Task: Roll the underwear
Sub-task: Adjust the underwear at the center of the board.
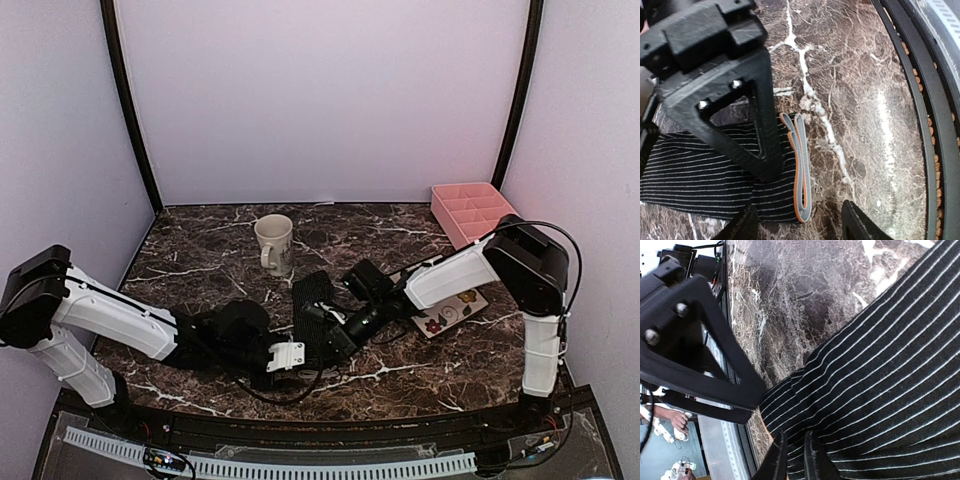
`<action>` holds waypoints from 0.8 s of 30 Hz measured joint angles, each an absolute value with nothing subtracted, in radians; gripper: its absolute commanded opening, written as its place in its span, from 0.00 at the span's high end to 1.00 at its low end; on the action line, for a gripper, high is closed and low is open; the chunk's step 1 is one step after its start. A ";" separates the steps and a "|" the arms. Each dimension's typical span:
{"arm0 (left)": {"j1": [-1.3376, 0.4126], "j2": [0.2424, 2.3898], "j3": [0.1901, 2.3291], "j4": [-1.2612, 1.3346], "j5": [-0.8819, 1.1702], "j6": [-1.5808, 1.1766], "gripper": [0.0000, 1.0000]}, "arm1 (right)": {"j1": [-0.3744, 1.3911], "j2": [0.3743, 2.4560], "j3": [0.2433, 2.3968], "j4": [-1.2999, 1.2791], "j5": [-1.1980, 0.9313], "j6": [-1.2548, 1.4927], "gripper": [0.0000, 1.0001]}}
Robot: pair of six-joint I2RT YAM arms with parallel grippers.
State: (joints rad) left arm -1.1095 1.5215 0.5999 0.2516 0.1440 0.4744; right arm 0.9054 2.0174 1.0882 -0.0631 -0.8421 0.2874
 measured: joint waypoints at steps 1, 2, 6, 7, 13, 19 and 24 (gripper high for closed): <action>-1.111 1.539 0.601 0.260 0.141 0.495 0.41 | 0.905 2.017 1.089 -0.064 -0.846 0.290 0.81; -1.114 1.541 0.601 0.261 0.141 0.497 0.41 | 0.905 2.015 1.090 -0.066 -0.848 0.292 0.80; -1.119 1.550 0.601 0.276 0.139 0.523 0.41 | 0.904 1.989 1.097 -0.083 -0.846 0.323 0.77; -1.121 1.550 0.601 0.284 0.137 0.526 0.41 | 0.903 1.979 1.098 -0.083 -0.844 0.333 0.77; -1.122 1.550 0.601 0.306 0.133 0.546 0.41 | 0.884 1.958 1.101 -0.079 -0.826 0.366 0.92; -1.124 1.579 0.602 0.318 0.126 0.577 0.42 | 0.879 2.041 1.104 -0.089 -0.801 0.345 1.00; -1.132 1.639 0.627 0.319 0.095 0.614 0.52 | 0.876 2.051 1.108 -0.081 -0.817 0.318 1.00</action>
